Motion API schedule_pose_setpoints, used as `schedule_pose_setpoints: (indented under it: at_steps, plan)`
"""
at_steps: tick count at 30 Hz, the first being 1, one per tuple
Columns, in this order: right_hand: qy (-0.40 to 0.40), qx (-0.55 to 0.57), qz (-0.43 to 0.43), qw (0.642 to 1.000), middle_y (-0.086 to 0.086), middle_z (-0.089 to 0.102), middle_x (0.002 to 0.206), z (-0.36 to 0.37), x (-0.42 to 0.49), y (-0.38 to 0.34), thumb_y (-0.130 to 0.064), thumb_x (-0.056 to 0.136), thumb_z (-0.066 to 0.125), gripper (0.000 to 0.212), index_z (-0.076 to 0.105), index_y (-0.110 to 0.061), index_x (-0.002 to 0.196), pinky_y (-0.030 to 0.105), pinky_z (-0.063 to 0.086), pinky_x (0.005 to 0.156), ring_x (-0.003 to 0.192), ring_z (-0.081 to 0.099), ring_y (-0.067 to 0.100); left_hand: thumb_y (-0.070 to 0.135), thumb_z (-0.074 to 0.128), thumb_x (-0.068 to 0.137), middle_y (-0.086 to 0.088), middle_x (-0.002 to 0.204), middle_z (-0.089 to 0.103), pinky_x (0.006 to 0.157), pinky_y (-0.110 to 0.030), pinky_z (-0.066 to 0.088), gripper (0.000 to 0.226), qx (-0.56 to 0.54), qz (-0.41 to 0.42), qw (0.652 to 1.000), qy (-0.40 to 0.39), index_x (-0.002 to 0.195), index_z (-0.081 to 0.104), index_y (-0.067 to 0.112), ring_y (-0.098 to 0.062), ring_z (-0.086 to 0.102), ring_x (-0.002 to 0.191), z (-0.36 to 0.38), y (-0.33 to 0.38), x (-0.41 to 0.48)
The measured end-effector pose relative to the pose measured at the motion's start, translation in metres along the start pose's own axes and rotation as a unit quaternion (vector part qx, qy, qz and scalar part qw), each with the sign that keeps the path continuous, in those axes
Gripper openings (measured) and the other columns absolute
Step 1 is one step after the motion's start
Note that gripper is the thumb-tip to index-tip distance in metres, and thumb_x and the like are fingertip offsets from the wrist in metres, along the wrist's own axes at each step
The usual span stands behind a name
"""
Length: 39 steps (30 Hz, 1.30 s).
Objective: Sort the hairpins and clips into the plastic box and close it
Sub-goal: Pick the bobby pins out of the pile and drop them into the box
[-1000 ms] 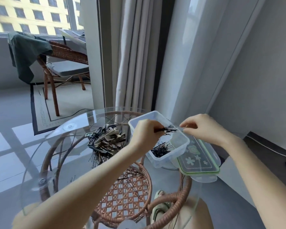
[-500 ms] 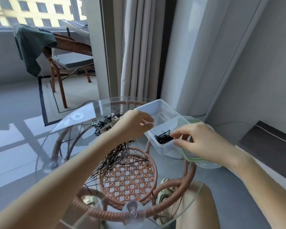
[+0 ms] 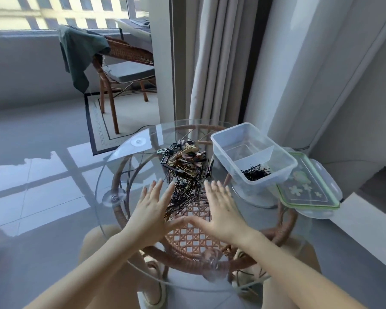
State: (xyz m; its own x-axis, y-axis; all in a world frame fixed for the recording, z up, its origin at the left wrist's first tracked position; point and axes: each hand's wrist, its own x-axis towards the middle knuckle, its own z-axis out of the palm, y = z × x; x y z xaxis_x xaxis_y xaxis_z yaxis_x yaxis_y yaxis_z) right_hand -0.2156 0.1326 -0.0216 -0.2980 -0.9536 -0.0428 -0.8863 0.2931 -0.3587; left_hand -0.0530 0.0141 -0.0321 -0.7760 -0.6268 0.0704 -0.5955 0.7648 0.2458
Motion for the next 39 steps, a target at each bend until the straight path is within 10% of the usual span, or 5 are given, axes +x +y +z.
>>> schedule_pose_setpoints:
  at_steps: [7, 17, 22, 30, 39]
  plan:
    - [0.017, 0.146, -0.022, 0.989, 0.001, 0.008, 0.158, -0.007, 0.029, -0.019, -0.014, 0.083, 0.049, 0.079, 0.005, -0.019, 0.147, 0.023, 0.001, 0.108, 0.144, 0.003, 0.016, 0.064, 0.019, 0.083, -0.011, 0.155, 0.014, 0.117, -0.033, 0.005, 0.079, -0.073, 0.03, 0.996, 0.033, 0.147, 0.008, 0.017, -0.022, 0.008, 0.144, 0.0, 0.016, 0.047]
    - [0.087, 0.276, -0.041, 0.956, -0.006, 0.051, 0.13, -0.019, -0.002, -0.009, -0.032, 0.076, 0.068, 0.068, 0.036, -0.023, 0.136, 0.039, 0.036, 0.108, 0.121, 0.045, 0.007, 0.039, 0.046, 0.089, -0.001, 0.115, 0.06, 0.084, -0.015, 0.047, 0.045, -0.399, -0.034, 0.911, 0.095, 0.126, 0.048, 0.015, -0.011, 0.058, 0.106, -0.026, 0.017, 0.026]
    - [0.062, -0.041, -0.031, 0.997, 0.001, 0.036, 0.143, -0.008, 0.001, -0.027, -0.089, 0.052, 0.032, 0.118, 0.019, -0.017, 0.145, 0.038, 0.023, 0.109, 0.129, 0.03, 0.018, 0.071, 0.041, 0.068, 0.008, 0.124, 0.048, 0.1, -0.03, 0.04, 0.072, -0.251, 0.006, 0.968, 0.017, 0.124, 0.051, 0.027, -0.006, 0.046, 0.112, -0.044, -0.001, 0.006]
    - [0.123, 0.025, -0.069, 0.99, 0.009, 0.055, 0.11, -0.003, 0.018, -0.046, -0.029, 0.089, 0.058, 0.04, 0.051, -0.011, 0.124, 0.025, 0.036, 0.087, 0.107, 0.048, 0.023, 0.05, 0.069, 0.07, 0.007, 0.14, 0.041, 0.106, -0.029, 0.03, 0.085, -0.032, 0.047, 0.997, -0.051, 0.141, 0.025, 0.034, -0.012, 0.033, 0.128, -0.039, -0.013, -0.002]
    - [0.142, 0.128, -0.081, 0.978, 0.006, 0.072, 0.096, -0.039, 0.012, -0.03, -0.014, 0.082, 0.067, 0.02, 0.071, -0.009, 0.101, 0.021, 0.047, 0.084, 0.087, 0.064, 0.014, 0.037, 0.067, 0.077, -0.001, 0.129, 0.055, 0.104, -0.031, 0.037, 0.065, -0.053, 0.032, 0.998, 0.002, 0.135, 0.042, 0.021, -0.018, 0.048, 0.12, -0.037, -0.003, 0.013]
